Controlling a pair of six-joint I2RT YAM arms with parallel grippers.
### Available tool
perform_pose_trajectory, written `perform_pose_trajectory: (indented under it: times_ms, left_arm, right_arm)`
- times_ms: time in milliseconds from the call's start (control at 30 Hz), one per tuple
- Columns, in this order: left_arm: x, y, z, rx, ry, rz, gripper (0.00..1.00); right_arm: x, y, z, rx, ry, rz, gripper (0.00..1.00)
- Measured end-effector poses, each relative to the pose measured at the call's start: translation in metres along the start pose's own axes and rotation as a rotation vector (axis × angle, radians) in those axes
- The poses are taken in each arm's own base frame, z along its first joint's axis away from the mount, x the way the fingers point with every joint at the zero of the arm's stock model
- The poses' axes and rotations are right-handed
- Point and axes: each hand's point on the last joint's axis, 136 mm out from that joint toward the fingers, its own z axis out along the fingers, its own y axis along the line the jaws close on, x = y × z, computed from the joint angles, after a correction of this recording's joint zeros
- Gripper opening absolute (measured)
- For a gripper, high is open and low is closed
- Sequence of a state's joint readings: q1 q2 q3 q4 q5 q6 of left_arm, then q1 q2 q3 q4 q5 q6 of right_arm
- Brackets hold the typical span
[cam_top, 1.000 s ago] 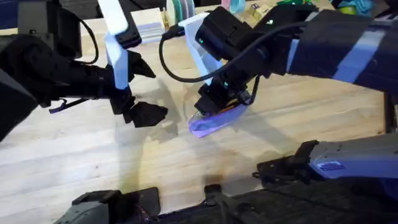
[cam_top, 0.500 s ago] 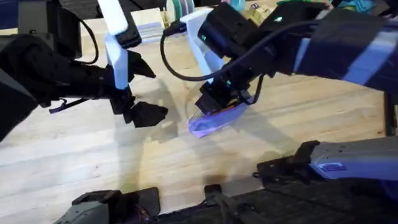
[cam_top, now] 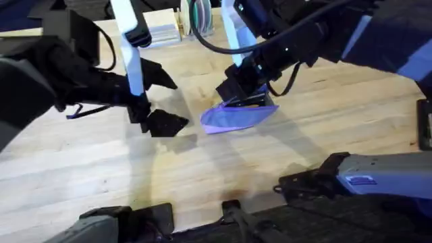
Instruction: Unzip the bag, pick up the pens from the table one at a time and place them inside, then zip the bag closed.
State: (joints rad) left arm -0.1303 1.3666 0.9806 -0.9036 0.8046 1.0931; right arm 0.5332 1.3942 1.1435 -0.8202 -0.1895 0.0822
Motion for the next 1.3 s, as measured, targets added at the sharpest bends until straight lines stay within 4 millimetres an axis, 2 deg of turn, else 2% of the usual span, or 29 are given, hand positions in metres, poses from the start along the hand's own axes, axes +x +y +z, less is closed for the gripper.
perform_pose_trajectory:
  times_ms: [200,567,833,867,1033,1100,1300]
  left_arm:
    - [0.003,-0.004,0.022,0.087,-0.01,-0.022,0.995]
    - [0.001,-0.003,0.077,0.205,-0.043,0.039,0.995]
    - [0.0,-0.014,0.095,0.268,-0.054,0.048,0.98]
    - [0.0,-0.015,0.095,0.273,-0.054,0.046,0.874]
    - [-0.001,-0.015,0.096,0.277,-0.06,0.049,0.105]
    - [-0.001,-0.014,0.097,0.273,-0.063,0.056,0.049]
    - [-0.003,-0.013,0.097,0.269,-0.071,0.064,0.045]
  right_arm:
    - [-0.001,-0.001,0.0,0.002,-0.003,0.001,0.032]
    - [-0.001,-0.001,0.0,0.002,-0.003,0.001,0.032]
    - [-0.001,-0.001,0.0,0.002,-0.003,0.001,0.031]
    - [-0.001,-0.001,0.0,0.002,-0.003,0.001,0.031]
    - [-0.001,-0.001,0.0,0.002,-0.003,0.001,0.03]
    - [-0.001,-0.002,0.0,0.003,-0.003,0.003,0.031]
    - [-0.001,-0.019,-0.004,0.019,-0.005,0.061,0.031]
